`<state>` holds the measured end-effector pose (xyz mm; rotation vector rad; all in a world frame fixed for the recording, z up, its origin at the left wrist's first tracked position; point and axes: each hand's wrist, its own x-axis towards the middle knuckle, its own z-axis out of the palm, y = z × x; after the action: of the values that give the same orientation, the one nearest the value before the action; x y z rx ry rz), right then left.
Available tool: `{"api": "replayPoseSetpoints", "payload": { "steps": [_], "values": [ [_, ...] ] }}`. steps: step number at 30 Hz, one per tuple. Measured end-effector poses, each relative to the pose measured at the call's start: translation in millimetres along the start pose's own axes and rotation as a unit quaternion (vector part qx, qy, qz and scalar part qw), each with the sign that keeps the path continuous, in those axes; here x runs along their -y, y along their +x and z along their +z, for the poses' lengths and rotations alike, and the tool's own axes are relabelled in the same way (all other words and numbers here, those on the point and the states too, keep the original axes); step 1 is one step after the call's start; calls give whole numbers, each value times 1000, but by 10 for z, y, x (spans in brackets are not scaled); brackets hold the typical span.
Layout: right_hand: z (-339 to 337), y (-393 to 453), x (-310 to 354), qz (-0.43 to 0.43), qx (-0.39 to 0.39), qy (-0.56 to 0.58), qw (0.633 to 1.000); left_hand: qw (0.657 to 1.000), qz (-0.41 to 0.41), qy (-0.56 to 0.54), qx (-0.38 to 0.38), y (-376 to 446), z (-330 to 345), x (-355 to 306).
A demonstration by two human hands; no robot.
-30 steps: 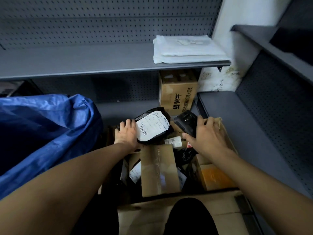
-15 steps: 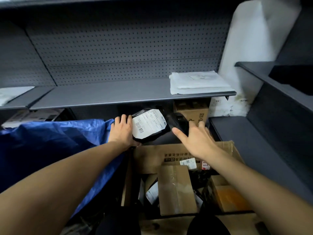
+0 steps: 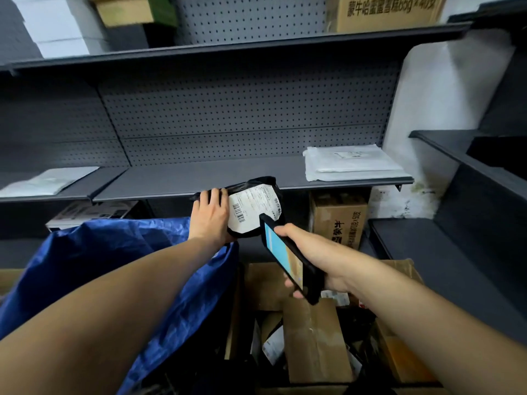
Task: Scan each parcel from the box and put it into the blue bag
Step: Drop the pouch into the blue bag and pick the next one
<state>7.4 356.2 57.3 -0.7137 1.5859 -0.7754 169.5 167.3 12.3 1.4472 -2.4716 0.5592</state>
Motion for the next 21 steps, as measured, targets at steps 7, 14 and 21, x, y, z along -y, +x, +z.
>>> {"api": "replayPoseSetpoints", "payload": {
  "steps": [7, 14, 21],
  "values": [
    [52, -41, -7, 35, 31, -6, 999, 1000, -2, 27, -6, -5, -16, 74],
    [75, -90, 6, 36, 14, 3, 999, 1000, -5, 24, 2, -11, 6, 143],
    [79, -4, 65, -63, -114, -105, 986, 997, -73, -14, 34, -81, -44, 143]
  ]
}}
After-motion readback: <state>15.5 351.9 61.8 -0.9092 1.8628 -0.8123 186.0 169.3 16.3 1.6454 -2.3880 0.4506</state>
